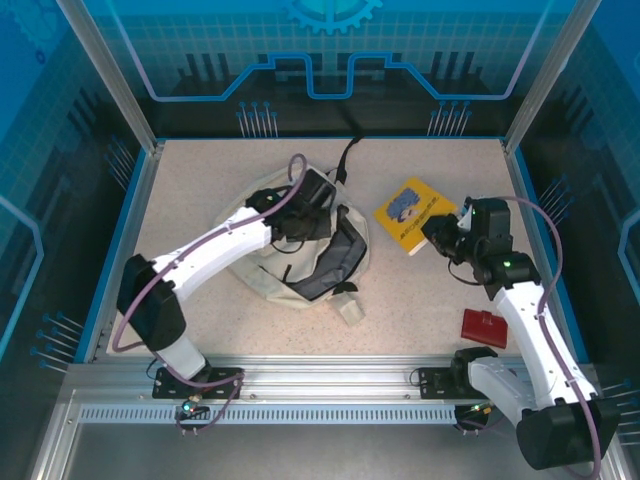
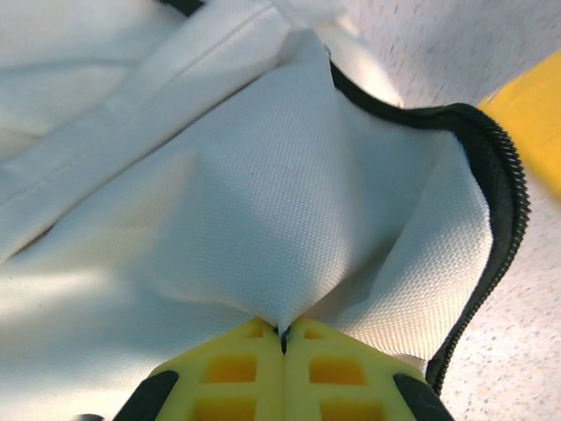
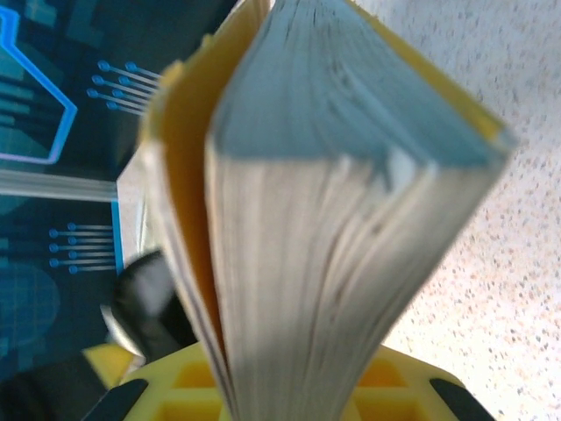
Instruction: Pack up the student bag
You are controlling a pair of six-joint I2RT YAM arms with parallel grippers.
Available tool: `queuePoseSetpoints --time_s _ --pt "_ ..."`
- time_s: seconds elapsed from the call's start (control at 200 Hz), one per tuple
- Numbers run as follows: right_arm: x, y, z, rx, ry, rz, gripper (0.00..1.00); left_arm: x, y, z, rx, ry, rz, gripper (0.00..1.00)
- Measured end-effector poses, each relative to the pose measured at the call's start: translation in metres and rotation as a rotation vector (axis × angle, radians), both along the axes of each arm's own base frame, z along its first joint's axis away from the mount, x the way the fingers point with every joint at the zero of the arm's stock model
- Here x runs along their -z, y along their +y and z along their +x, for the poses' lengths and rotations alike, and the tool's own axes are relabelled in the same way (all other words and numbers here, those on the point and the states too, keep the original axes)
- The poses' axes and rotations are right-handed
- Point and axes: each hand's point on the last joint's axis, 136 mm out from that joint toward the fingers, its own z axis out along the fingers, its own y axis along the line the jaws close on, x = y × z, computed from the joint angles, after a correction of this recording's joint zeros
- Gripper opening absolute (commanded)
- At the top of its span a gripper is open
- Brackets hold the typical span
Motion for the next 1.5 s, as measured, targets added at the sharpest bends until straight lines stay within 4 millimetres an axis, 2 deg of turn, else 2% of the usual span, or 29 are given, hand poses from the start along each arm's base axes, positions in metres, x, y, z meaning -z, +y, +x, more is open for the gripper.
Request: queuePoseSetpoints --time_s 0.09,0.18,0.375,0.515,0.81,1.091,1.261,1.501 --pt "0.010 0.004 -0.007 -0.032 0.036 0.002 0.09 -0.022 0.007 0.004 0.005 -0.052 -0.021 0.00" --pt "0.012 0.010 -0.012 -0.074 0.047 0.009 0.08 -0.038 0.015 0.008 0.002 -0.094 -0.045 0.00" --pt "0.011 0.039 -0.023 -0.222 0.054 0.055 0.08 -0.057 0.023 0.017 0.003 -0.143 -0.094 0.00" --pt "0.008 0.062 -0.033 -0.326 0.058 0.092 0.09 -0.059 0.019 0.016 0.024 -0.143 -0.112 0.00" --pt "0.008 0.100 -0.032 -0.447 0.067 0.162 0.09 -0.059 0.017 0.016 0.043 -0.140 -0.118 0.00" --pt "0.002 0.127 -0.004 -0.420 0.076 0.313 0.09 -0.059 0.016 0.015 0.050 -0.133 -0.129 0.00" --pt "0.007 0.144 0.006 -0.401 0.113 0.388 0.09 -0.059 0.016 0.015 0.050 -0.132 -0.132 0.00" --pt "0.027 0.168 0.001 -0.405 0.166 0.360 0.08 -0.060 0.015 0.015 0.052 -0.133 -0.136 0.00"
